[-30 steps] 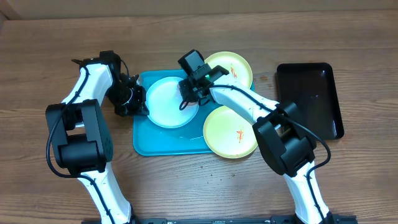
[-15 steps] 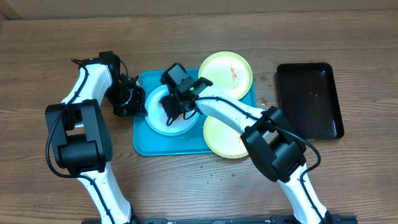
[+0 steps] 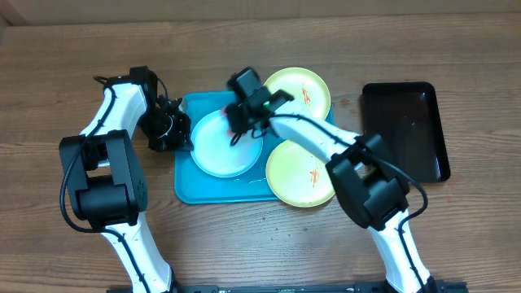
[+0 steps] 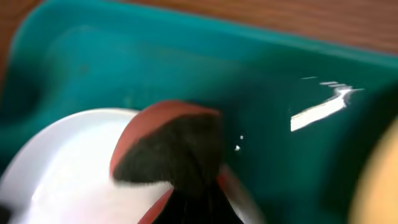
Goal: Clean dirty plates on tray and stack at the side
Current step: 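Scrub the white plate with the sponge while left gripper holds it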
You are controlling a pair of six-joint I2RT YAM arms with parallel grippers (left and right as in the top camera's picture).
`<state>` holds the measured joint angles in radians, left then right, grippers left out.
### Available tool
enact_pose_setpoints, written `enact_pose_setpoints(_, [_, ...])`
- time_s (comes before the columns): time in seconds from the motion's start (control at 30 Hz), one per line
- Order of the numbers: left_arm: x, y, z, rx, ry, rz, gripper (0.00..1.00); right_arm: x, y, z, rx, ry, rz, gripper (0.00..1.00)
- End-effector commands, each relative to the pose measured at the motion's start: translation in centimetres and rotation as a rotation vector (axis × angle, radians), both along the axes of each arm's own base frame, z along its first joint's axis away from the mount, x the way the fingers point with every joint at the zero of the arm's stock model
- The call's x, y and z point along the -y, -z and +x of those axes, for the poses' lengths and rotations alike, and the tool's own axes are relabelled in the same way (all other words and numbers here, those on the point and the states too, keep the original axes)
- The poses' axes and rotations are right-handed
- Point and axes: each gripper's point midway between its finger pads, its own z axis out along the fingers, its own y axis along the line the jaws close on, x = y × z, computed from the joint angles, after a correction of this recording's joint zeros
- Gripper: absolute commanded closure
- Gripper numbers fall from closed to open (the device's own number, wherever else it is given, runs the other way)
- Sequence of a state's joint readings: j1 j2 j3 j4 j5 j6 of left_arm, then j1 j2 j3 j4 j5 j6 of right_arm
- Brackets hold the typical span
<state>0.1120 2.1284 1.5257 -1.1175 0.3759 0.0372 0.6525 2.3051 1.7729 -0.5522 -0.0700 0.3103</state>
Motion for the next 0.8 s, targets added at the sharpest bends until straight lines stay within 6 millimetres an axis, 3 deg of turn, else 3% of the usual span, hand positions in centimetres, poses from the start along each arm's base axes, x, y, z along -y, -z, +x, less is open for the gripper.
enact_pose_setpoints(0.0, [0.3,-0.1,0.0,0.011,0.026,-0.020,0.96,2.5,0.8,1.5,0.030,0.074,-0.087,0.96])
enact_pose_setpoints(0.13, [0.3,-0.1,0.1,0.014,0.026,-0.019,0.96,2.6,1.0,1.2,0.015,0.071,-0.094,0.96])
enact_pose_setpoints(0.3, [0.3,-0.1,0.3,0.021,0.026,-0.018,0.96,-2.1,0.2,-1.1,-0.007,-0.084,0.037,0.96])
enact_pose_setpoints(0.47, [0.3,-0.1,0.5,0.026,0.016,-0.017,0.96,-5.5,0.3,-5.6,-0.102,-0.200,0.093,0.96])
enact_pose_setpoints(0.63, [0.3,-0.1,0.5,0.026,0.016,-0.017,0.96,-4.5,2.0,-10.3,-0.258,-0.208,-0.010,0.96])
enact_pose_setpoints(0.77, [0.2,-0.1,0.7,0.037,0.015,-0.016,0.96,-2.7,2.3,-11.1,-0.323,-0.186,-0.060,0.96])
